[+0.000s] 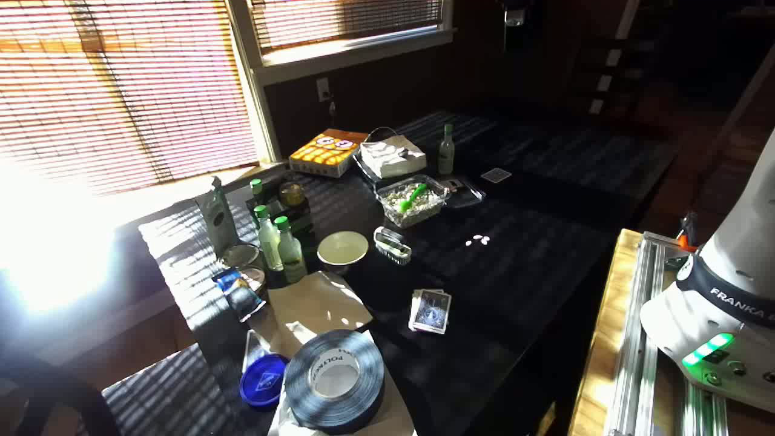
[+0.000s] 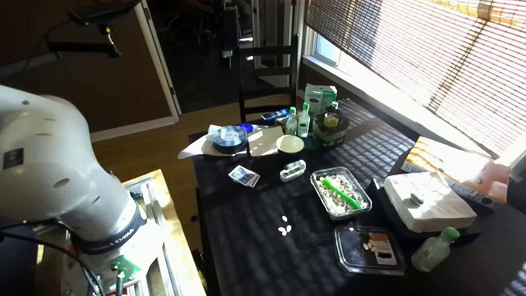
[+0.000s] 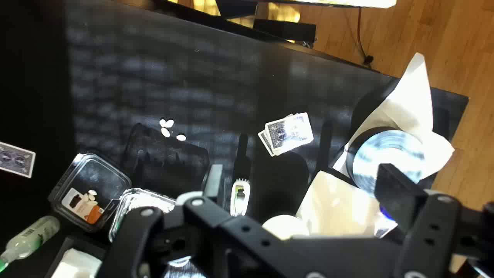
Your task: Pick up the spoon and put it back down
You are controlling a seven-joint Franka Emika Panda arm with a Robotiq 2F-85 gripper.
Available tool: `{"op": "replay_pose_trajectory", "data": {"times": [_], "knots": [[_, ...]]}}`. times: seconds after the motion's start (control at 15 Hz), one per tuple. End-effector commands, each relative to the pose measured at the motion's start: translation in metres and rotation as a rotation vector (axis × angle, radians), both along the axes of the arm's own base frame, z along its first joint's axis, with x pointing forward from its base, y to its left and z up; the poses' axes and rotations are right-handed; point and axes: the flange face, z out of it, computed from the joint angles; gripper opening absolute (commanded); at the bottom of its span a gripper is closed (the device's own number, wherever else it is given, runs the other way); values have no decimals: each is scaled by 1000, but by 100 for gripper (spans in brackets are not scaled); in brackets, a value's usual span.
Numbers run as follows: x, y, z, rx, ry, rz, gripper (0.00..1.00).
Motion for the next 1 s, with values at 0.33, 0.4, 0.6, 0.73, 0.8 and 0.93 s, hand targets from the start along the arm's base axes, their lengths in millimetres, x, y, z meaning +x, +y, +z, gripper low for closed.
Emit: {"op": "replay_pose_trajectory", "data": {"times": [0.33, 0.4, 0.6, 0.73, 0.8, 0.93], "knots": [[0, 0, 1, 0, 1, 0, 100], [0, 0, 1, 0, 1, 0, 100], [0, 0, 1, 0, 1, 0, 100], [11, -6, -3, 16, -18, -107, 100], [14, -8, -6, 16, -20, -138, 100], [21, -10, -12, 16, -23, -147, 100]]}}
